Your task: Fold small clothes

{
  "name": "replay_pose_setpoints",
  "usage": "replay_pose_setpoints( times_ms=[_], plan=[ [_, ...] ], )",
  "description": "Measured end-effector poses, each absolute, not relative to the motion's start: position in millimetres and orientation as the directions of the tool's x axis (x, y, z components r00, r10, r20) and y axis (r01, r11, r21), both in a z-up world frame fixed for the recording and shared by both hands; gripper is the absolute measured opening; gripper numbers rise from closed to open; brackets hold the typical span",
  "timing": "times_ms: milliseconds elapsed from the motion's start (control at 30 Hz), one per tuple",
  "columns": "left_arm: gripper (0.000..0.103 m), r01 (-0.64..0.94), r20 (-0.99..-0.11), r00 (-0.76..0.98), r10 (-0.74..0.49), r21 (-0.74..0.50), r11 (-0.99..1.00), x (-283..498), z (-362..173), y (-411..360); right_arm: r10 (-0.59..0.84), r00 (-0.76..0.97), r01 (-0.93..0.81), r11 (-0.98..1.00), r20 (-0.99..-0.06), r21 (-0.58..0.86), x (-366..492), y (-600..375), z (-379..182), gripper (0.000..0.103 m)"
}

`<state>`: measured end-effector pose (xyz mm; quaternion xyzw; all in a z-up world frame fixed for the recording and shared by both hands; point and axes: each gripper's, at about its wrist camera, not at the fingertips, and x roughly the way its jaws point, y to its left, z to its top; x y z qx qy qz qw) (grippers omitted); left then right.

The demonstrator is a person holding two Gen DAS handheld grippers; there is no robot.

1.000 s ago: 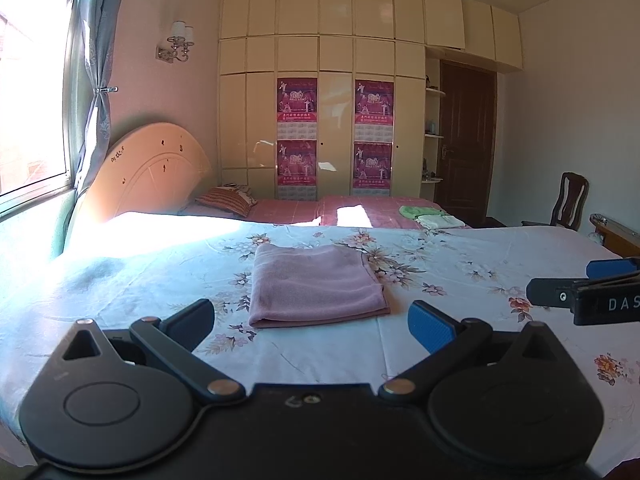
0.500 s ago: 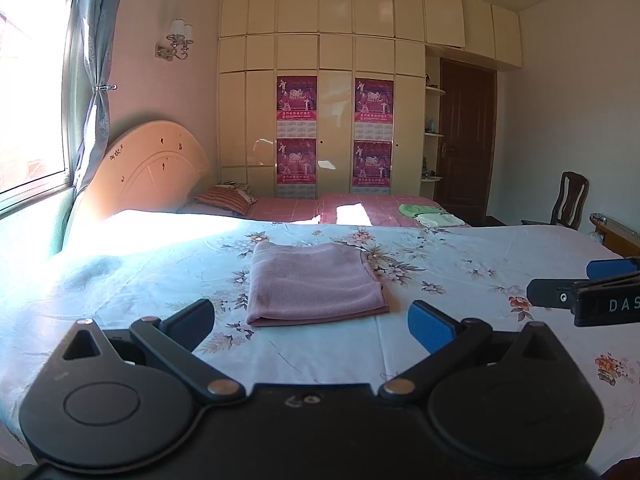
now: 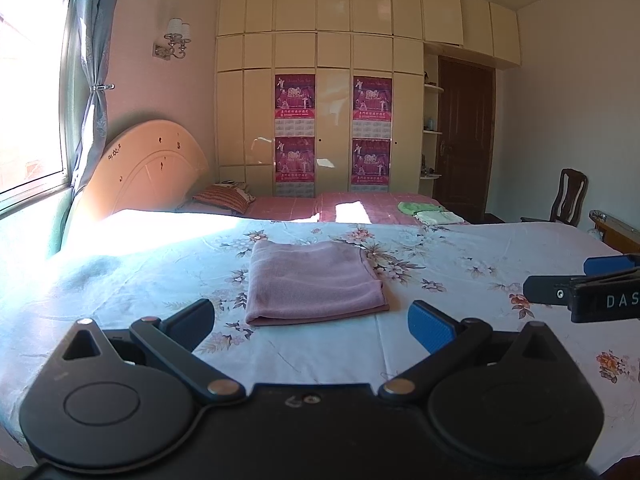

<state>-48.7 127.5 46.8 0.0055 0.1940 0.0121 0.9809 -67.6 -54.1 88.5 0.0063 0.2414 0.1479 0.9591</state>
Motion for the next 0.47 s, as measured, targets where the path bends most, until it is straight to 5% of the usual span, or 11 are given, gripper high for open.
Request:
replay_pose_setpoints(
  times_ms=[467],
  plan=[
    [0.103,-0.013,-0.382,0.924,0.017,0.012,1.0,-46.6,45.6,125.7,0.306,0.832,-0.302,0.95,-0.462,0.085,-60.7,-49.3,86.0,0.103]
  ],
)
